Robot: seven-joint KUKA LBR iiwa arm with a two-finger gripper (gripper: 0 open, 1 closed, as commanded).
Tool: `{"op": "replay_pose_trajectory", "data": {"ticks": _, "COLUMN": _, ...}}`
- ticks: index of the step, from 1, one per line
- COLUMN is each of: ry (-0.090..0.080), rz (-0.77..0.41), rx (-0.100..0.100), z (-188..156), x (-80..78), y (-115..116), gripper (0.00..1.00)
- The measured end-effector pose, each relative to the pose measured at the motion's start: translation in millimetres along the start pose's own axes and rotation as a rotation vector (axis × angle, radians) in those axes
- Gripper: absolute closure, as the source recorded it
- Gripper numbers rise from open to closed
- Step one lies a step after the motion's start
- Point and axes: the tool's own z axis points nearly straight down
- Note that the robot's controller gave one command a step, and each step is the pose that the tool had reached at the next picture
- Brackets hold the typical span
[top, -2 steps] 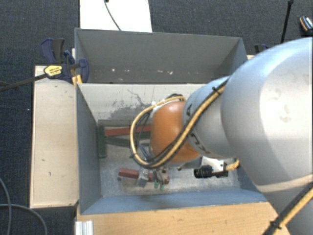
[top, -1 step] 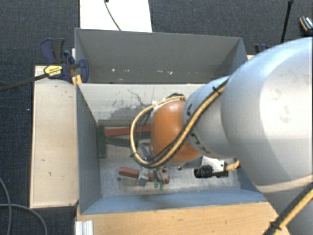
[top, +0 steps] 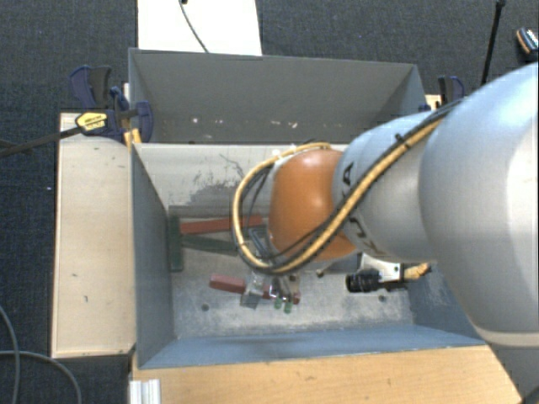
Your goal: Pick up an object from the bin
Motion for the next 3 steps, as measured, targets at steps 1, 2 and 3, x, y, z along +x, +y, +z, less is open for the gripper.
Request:
{"op": "replay_pose_trajectory", "data": {"ticks": 1, "ry": 0.001, "rz": 0.0, "rx": 0.001, "z": -6, "x": -1.0, "y": 0, "gripper": 1.0}}
{"op": "replay_pose_trajectory", "data": {"ticks": 2, "ry": 0.001, "rz": -0.003, "rx": 0.001, "z": -37, "x": -2.1, "y": 1, "gripper": 1.0}}
{"op": "replay_pose_trajectory", "data": {"ticks": 3, "ry": 0.0, "rz": -0.008, "rx": 0.001, "z": -58, "x": -3.4, "y": 1, "gripper": 1.0}}
